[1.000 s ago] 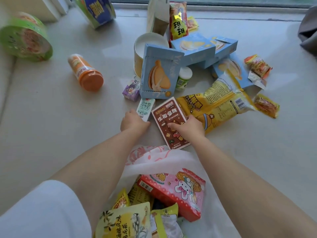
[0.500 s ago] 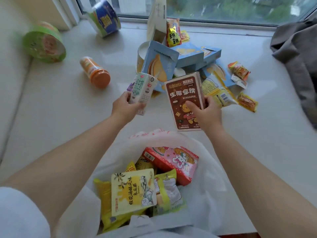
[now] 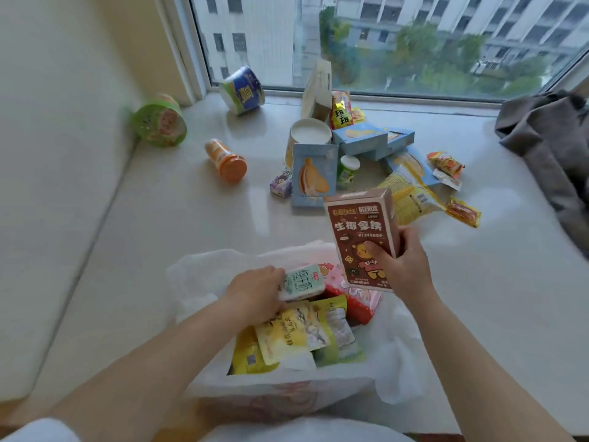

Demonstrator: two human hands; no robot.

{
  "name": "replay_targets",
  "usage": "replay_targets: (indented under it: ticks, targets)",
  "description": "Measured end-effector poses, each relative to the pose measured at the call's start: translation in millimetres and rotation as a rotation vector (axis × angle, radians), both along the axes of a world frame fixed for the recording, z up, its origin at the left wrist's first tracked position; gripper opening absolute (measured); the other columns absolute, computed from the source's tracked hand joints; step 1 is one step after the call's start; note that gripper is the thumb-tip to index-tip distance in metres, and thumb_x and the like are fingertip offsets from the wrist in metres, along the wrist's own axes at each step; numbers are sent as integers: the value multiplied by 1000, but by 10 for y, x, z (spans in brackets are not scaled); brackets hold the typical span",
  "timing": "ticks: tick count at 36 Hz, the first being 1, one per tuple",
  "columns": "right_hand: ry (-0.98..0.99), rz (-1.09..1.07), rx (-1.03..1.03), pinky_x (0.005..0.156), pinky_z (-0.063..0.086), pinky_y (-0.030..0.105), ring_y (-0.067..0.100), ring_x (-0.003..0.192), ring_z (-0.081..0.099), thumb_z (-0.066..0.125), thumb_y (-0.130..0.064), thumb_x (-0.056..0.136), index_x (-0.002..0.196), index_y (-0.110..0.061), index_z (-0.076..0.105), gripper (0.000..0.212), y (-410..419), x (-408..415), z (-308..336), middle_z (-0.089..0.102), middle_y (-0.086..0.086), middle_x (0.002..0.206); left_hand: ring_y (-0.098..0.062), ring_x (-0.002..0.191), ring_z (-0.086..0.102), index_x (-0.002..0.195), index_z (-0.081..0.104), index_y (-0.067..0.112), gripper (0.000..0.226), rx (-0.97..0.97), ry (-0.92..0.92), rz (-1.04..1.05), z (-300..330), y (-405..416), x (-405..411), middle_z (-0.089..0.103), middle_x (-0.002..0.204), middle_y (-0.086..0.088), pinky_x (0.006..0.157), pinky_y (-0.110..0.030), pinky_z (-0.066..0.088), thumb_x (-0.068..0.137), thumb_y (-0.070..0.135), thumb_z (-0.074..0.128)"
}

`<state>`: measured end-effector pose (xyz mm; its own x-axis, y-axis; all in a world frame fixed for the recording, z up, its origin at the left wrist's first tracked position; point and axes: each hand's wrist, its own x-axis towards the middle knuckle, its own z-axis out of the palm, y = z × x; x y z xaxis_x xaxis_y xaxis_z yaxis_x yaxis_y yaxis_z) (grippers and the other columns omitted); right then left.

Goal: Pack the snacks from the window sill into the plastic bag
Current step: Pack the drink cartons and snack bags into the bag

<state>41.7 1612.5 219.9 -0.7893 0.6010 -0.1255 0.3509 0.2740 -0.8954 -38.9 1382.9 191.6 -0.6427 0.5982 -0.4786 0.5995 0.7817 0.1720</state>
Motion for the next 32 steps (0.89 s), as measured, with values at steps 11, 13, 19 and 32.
replay_targets:
  ticks: [11, 13, 19, 32]
  targets:
    - [-62, 182, 338, 61, 40, 22, 15, 80, 56, 74, -34, 78, 101, -23, 46, 38, -442, 34, -158, 57, -8, 90, -24, 138, 23, 143, 34, 31, 71, 11, 323, 239, -80, -351, -264, 29, 148, -3, 113, -46, 15, 81, 54, 60]
    - [-63, 230, 419, 62, 40, 22, 14, 82, 54, 73, -32, 78, 107, -21, 50, 39, -469, 45, -176, 56, -9, 91, -23, 134, 34, 134, 44, 28, 59, -118, 168, 370, -132, -402, -370, 43, 141, -3, 113, -49, 15, 84, 58, 53]
    - [-37, 454, 670, 69, 47, 28, 15, 87, 56, 74, -31, 74, 116, -21, 58, 46, -486, -79, -106, 63, -6, 99, -27, 99, 60, 86, 66, 21, 21, 237, -165, 678, -123, -554, -443, 67, 103, -9, 75, -26, 41, 93, 25, 47]
    - [-32, 963, 1042, 67, 50, 30, 18, 82, 62, 69, -54, 73, 112, -24, 59, 50, -896, -314, 20, 61, -4, 105, -29, 79, 58, 89, 65, 15, 12, 608, 416, 561, 712, -668, -654, 69, 87, -9, 63, -29, 38, 89, 22, 56]
